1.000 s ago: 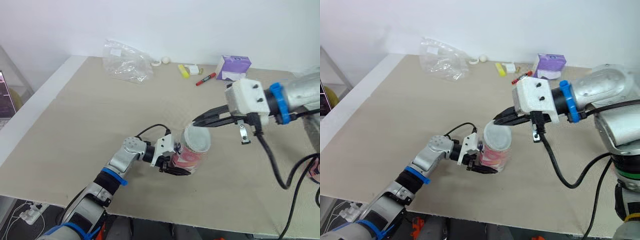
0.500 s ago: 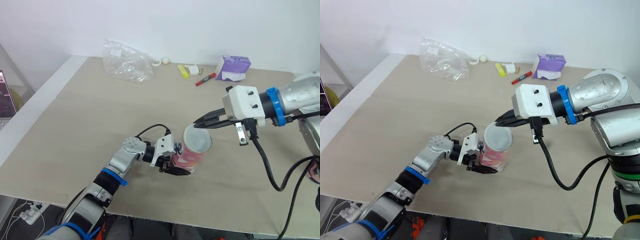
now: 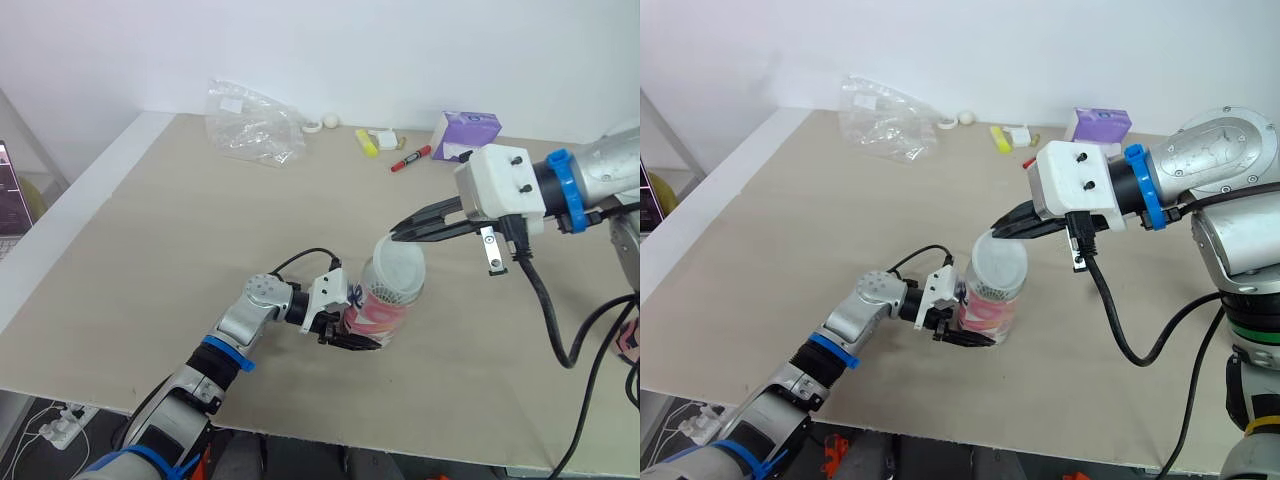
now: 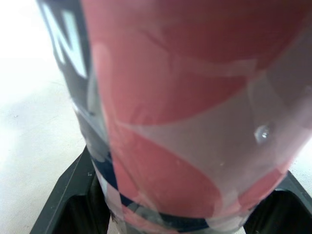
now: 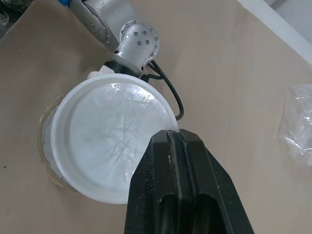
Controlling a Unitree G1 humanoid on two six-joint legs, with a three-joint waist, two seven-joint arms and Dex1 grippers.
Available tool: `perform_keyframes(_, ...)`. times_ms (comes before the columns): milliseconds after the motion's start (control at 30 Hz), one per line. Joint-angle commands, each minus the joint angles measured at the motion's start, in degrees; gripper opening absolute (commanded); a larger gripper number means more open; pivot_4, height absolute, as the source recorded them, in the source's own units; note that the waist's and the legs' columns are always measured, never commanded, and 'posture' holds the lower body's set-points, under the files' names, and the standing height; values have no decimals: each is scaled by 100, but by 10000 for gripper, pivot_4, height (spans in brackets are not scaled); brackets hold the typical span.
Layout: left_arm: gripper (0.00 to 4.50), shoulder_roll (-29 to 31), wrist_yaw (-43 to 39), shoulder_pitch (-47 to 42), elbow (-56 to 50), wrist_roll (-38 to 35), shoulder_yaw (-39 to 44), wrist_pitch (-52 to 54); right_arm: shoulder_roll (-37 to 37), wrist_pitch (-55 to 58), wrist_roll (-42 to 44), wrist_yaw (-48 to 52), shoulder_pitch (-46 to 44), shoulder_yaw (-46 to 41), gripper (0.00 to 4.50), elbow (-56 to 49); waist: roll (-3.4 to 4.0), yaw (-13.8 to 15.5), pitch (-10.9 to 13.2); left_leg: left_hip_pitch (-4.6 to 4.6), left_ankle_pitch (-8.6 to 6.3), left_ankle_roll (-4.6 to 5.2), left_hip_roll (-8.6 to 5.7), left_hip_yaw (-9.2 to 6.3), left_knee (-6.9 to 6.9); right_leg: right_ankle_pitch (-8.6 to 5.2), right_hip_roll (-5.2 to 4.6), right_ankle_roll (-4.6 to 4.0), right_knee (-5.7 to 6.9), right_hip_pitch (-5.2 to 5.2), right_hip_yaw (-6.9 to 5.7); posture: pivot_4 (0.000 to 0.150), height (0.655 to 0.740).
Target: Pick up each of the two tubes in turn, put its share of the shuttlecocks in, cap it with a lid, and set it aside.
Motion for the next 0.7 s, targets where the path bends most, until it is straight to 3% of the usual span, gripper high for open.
perform_keyframes(33,28969,139,220,95,252,244,-23,86,-28,-7,-30,-24,79,-123,620,-167,0,0,0,0,0,0,0,0,0,0,0,0,0,0,0,1500,7400)
perform_keyframes(700,28969,109,281,143,243,233,-20,105,113,-449,-404,94,407,90,620,-241,0,0,0,0,0,0,0,0,0,0,0,0,0,-2,0,1500,7400)
